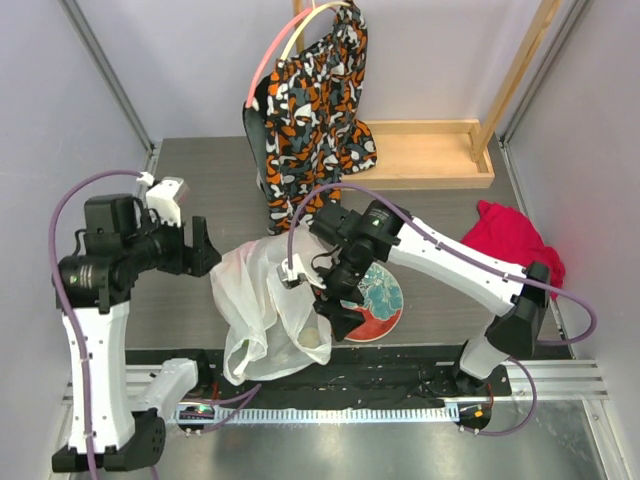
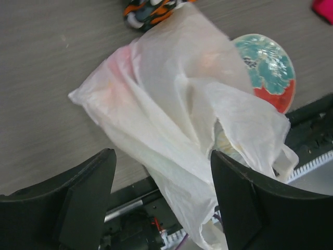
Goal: Take the fake fruits out of the plastic bag
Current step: Adjust the plastic bag at the center of the board.
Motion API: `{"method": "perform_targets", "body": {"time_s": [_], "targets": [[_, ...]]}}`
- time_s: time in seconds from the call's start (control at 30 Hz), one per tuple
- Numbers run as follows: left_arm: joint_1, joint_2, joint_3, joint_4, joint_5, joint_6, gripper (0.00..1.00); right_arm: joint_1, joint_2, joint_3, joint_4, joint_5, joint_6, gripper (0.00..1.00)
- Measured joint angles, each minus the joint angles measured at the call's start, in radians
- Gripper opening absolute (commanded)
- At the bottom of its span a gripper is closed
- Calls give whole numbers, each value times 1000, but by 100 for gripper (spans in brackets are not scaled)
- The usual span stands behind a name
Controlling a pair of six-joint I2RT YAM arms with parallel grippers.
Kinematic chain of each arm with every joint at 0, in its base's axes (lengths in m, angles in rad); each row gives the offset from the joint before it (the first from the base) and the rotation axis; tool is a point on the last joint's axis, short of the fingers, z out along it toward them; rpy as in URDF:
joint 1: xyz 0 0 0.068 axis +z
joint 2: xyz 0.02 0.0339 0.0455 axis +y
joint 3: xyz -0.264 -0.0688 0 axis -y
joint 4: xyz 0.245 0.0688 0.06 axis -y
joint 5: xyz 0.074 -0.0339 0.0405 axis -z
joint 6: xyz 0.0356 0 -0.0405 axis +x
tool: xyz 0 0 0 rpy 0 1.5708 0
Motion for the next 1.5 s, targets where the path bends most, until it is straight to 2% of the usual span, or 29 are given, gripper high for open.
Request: {"method": "perform_targets", "body": {"time_s": [0.1, 0.17, 0.23, 0.3, 0.37, 0.63, 0.73, 0.8, 0.87, 1.03, 1.13, 1.23, 1.27, 1.3, 1.37, 1.5], "targets": [[1, -55, 49, -3, 143, 105, 80, 12, 30, 3, -4, -34, 23, 72], [1, -100, 64, -4, 220, 174, 77, 16, 68, 9, -5, -59, 45, 73], [1, -152, 71, -11, 273, 225, 72, 20, 113, 14, -6, -77, 68, 73], [0, -192, 80, -23, 291, 249, 72, 27, 154, 17, 2, -87, 101, 73], [0, -205, 87, -29, 262, 250, 72, 43, 185, 17, 30, -90, 155, 77], [0, -201, 129, -36, 81, 194, 74, 154, 206, -38, 254, -21, 469, 78], [0, -224, 143, -37, -10, 168, 76, 168, 186, -88, 339, 64, 585, 80], [0, -240, 150, -38, -61, 158, 77, 192, 111, -196, 454, 173, 663, 80], [0, -249, 157, -41, -93, 148, 77, 229, 32, -275, 500, 264, 706, 80], [1, -251, 163, -40, -113, 128, 77, 373, -40, -312, 607, 443, 800, 79], [1, -256, 135, -39, -103, 124, 77, 401, -39, -346, 685, 499, 821, 79], [1, -258, 102, -41, -69, 129, 80, 421, -39, -385, 723, 572, 815, 41], [1, -258, 93, -42, -53, 137, 81, 423, -39, -390, 728, 595, 805, 15], [1, -258, 86, -42, -36, 154, 84, 421, -39, -391, 730, 615, 798, 8], [1, -257, 84, -43, 12, 186, 87, 402, -39, -380, 727, 628, 789, 1], [2, -246, 107, -45, 153, 283, 96, 246, -48, -295, 713, 604, 786, 1]]}}
